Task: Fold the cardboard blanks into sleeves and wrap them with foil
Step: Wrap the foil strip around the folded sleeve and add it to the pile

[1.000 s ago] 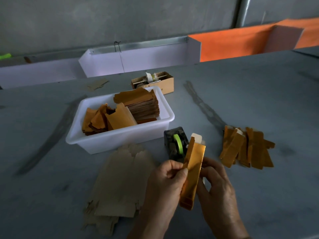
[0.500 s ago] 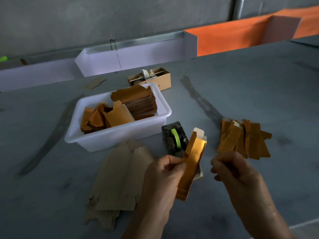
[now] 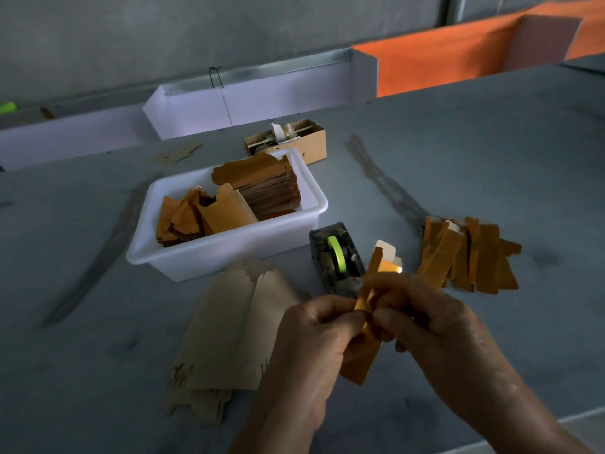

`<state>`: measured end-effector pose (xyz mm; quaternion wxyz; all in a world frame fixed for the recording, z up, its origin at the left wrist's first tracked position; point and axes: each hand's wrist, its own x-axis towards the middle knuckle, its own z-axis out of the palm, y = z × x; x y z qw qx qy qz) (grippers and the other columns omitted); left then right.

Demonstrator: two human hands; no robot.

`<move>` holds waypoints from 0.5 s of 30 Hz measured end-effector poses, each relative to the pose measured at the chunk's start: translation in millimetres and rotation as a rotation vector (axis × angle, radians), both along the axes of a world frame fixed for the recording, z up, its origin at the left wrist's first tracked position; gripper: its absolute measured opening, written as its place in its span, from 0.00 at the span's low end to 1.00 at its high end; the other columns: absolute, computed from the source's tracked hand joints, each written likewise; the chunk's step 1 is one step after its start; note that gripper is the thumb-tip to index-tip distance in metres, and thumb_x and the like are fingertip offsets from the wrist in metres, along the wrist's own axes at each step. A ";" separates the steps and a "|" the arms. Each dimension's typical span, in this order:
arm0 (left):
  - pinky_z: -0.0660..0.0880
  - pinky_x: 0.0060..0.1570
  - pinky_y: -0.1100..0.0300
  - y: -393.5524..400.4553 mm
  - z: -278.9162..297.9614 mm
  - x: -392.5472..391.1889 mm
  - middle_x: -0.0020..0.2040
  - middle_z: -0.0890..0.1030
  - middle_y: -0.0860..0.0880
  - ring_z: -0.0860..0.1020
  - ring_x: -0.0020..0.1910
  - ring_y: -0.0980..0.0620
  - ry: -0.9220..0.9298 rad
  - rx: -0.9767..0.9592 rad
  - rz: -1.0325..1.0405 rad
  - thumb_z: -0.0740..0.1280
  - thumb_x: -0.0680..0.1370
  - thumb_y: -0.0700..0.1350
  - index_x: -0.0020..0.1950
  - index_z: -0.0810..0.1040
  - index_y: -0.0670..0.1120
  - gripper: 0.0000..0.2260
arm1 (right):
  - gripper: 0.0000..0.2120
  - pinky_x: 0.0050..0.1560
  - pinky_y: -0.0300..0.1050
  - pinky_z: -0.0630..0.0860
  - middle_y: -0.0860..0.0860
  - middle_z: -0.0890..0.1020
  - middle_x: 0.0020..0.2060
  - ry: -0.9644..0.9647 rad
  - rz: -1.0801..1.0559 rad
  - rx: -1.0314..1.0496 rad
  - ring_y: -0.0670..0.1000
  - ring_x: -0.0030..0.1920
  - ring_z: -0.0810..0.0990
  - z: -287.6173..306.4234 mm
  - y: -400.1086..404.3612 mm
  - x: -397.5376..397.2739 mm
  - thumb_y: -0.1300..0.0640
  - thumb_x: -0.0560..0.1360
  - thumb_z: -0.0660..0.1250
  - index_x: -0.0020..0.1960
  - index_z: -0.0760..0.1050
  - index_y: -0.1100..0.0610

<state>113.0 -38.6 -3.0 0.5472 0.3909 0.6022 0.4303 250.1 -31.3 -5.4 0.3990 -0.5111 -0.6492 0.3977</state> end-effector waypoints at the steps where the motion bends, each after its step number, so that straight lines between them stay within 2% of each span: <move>1: 0.81 0.50 0.51 -0.2 0.5 0.0 0.39 0.85 0.48 0.84 0.43 0.49 -0.003 0.002 -0.004 0.69 0.75 0.40 0.40 0.85 0.47 0.06 | 0.14 0.36 0.34 0.75 0.43 0.82 0.37 -0.010 -0.014 0.012 0.43 0.38 0.80 0.6 0.7 -0.1 0.61 0.72 0.69 0.50 0.73 0.43; 4: 0.81 0.49 0.53 -1.5 3.4 0.1 0.39 0.85 0.48 0.84 0.42 0.50 -0.027 0.015 -0.034 0.70 0.75 0.41 0.41 0.85 0.47 0.05 | 0.12 0.35 0.33 0.76 0.42 0.82 0.38 -0.025 -0.055 0.028 0.43 0.36 0.81 1.6 2.3 0.0 0.60 0.70 0.70 0.47 0.69 0.48; 8: 0.80 0.41 0.60 -3.0 6.3 -1.1 0.38 0.85 0.47 0.84 0.38 0.51 -0.041 0.029 -0.070 0.68 0.76 0.39 0.42 0.84 0.45 0.06 | 0.12 0.35 0.34 0.76 0.41 0.82 0.39 -0.080 -0.068 0.035 0.41 0.36 0.80 2.0 2.7 -0.7 0.58 0.70 0.71 0.45 0.69 0.47; 12: 0.80 0.42 0.57 -3.2 6.4 -1.6 0.35 0.84 0.46 0.82 0.33 0.52 -0.063 0.004 -0.084 0.66 0.77 0.41 0.43 0.84 0.42 0.07 | 0.13 0.35 0.36 0.78 0.47 0.82 0.34 -0.133 -0.085 0.034 0.40 0.36 0.80 2.4 2.5 -2.6 0.58 0.70 0.71 0.44 0.68 0.47; 15: 0.80 0.41 0.59 -5.4 2.3 0.0 0.34 0.84 0.47 0.82 0.33 0.52 -0.036 0.030 -0.026 0.67 0.77 0.42 0.41 0.84 0.44 0.08 | 0.14 0.36 0.32 0.76 0.48 0.81 0.32 -0.174 -0.095 0.031 0.38 0.37 0.79 3.7 2.3 -5.3 0.59 0.71 0.71 0.43 0.67 0.46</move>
